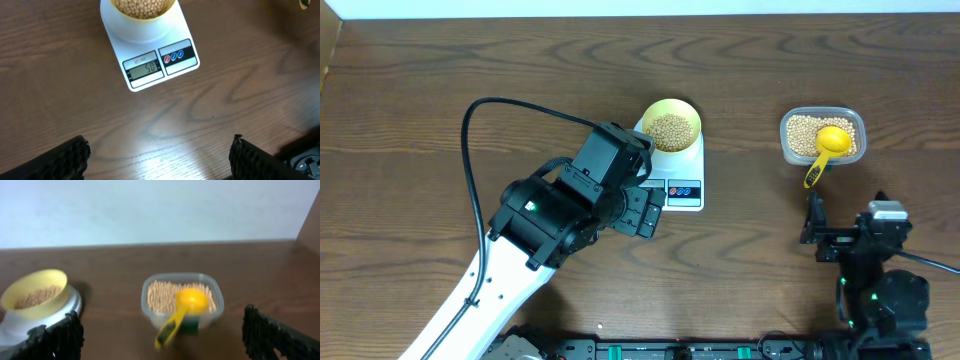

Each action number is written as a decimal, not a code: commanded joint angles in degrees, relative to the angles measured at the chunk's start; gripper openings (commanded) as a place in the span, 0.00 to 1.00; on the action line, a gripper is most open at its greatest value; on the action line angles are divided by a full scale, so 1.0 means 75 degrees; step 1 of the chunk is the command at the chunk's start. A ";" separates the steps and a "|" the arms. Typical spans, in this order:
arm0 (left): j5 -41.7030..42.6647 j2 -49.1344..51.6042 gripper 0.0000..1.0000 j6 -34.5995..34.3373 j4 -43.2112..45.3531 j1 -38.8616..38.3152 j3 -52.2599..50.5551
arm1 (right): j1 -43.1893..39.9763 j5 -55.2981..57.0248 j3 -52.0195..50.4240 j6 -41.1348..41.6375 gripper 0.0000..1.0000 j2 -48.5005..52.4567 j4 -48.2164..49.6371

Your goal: Scoop item into bowl and weigh 50g on scale

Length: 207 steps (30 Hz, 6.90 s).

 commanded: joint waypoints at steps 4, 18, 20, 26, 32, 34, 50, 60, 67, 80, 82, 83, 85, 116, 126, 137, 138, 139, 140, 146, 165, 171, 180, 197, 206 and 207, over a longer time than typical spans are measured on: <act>-0.0044 -0.0093 0.92 0.0157 -0.0020 0.0032 0.0178 | 0.0026 0.0099 -0.0985 0.0105 0.99 -0.0108 0.1172; -0.0044 -0.0093 0.92 0.0157 -0.0020 0.0032 0.0178 | 0.0026 0.0082 -0.2171 0.0105 0.99 -0.0108 0.1728; -0.0044 -0.0093 0.92 0.0160 -0.0020 0.0032 0.0178 | 0.0026 0.0082 -0.2244 0.0102 0.99 -0.0108 0.1708; -0.0044 -0.0093 0.92 0.0157 -0.0020 0.0032 0.0178 | 0.0026 0.0079 -0.2238 0.0213 0.99 -0.0108 0.1725; -0.0044 -0.0093 0.92 0.0160 -0.0020 0.0032 0.0178 | 0.0026 -0.0096 -0.2241 0.0557 0.99 -0.0111 0.2092; -0.0044 -0.0093 0.92 0.0157 -0.0020 0.0032 0.0178 | 0.0026 -0.0096 -0.2241 0.0557 0.99 -0.0111 0.2052; -0.0044 -0.0093 0.92 0.0157 -0.0020 0.0032 0.0178 | 0.0026 -0.0117 -0.2238 0.0557 0.99 -0.0079 0.1399; -0.0044 -0.0093 0.92 0.0157 -0.0020 0.0032 0.0178 | 0.0026 -0.0119 -0.2238 0.0557 0.99 -0.0079 0.1399; -0.0044 -0.0093 0.92 0.0157 -0.0020 0.0032 0.0178 | 0.0026 -0.0119 -0.2238 0.0557 0.99 -0.0079 0.1399; -0.0050 -0.0093 0.92 0.0166 -0.0175 0.0032 0.0178 | 0.0026 -0.0119 -0.2238 0.0557 0.99 -0.0079 0.1399; -0.0052 -0.0096 0.92 0.0187 -0.0318 0.0032 0.0178 | 0.0026 -0.0117 -0.2238 0.0557 0.99 -0.0079 0.1399; -0.0050 -0.0096 0.92 0.0187 -0.0306 0.0032 0.0178 | 0.0026 -0.0119 -0.2238 0.0557 0.99 -0.0079 0.1399; -0.0178 -0.0184 0.92 0.0187 -0.0300 0.0035 0.0178 | 0.0026 -0.0117 -0.2238 0.0557 0.99 -0.0079 0.1399; 0.0248 -0.7227 0.92 0.1387 0.4712 0.4511 -0.6665 | 0.0026 -0.0117 -0.2238 0.0557 0.99 -0.0079 0.1399; 0.0251 -0.8247 0.92 0.1384 0.6035 0.4669 -0.8346 | 0.0026 -0.0119 -0.2238 0.0557 0.99 -0.0079 0.1399; 0.0251 -0.9194 0.92 0.1378 0.6280 0.4669 -0.9244 | 0.0026 -0.0119 -0.2238 0.0557 0.99 -0.0079 0.1399; 0.0251 -0.9270 0.92 0.1352 0.6280 0.4669 -0.9311 | 0.0026 -0.0117 -0.2238 0.0557 0.99 -0.0079 0.1399; 0.0251 -0.9361 0.92 0.1355 0.6280 0.4669 -0.9387 | 0.0026 -0.0119 -0.2238 0.0557 0.99 -0.0079 0.1399; 0.0251 -0.9431 0.92 0.1355 0.6280 0.4669 -0.9448 | 0.0026 -0.0119 -0.2238 0.0557 0.99 -0.0079 0.1399; 0.0338 -0.9559 0.92 0.1329 0.6280 0.4669 -0.9678 | 0.0026 -0.0119 -0.2238 0.0557 0.99 -0.0079 0.1399; 0.0443 -0.9538 0.92 0.1332 0.6280 0.4669 -0.9769 | 0.0026 -0.0119 -0.2238 0.0557 0.99 -0.0079 0.1399; 0.0443 -0.9538 0.92 0.1332 0.6280 0.4669 -0.9769 | 0.0026 -0.0119 -0.2238 0.0557 0.99 -0.0079 0.1399; 0.0443 -0.9538 0.92 0.1332 0.6280 0.4669 -0.9769 | 0.0026 -0.0119 -0.2238 0.0557 0.99 -0.0079 0.1399; 0.0443 -0.9538 0.92 0.1332 0.6280 0.4669 -0.9769 | 0.0026 -0.0119 -0.2238 0.0557 0.99 -0.0079 0.1399; 0.0443 -0.9538 0.92 0.1332 0.6280 0.4669 -0.9769 | 0.0026 -0.0119 -0.2238 0.0557 0.99 -0.0079 0.1399; 0.0443 -0.9538 0.92 0.1332 0.6280 0.4669 -0.9769 | 0.0026 -0.0119 -0.2238 0.0557 0.99 -0.0079 0.1399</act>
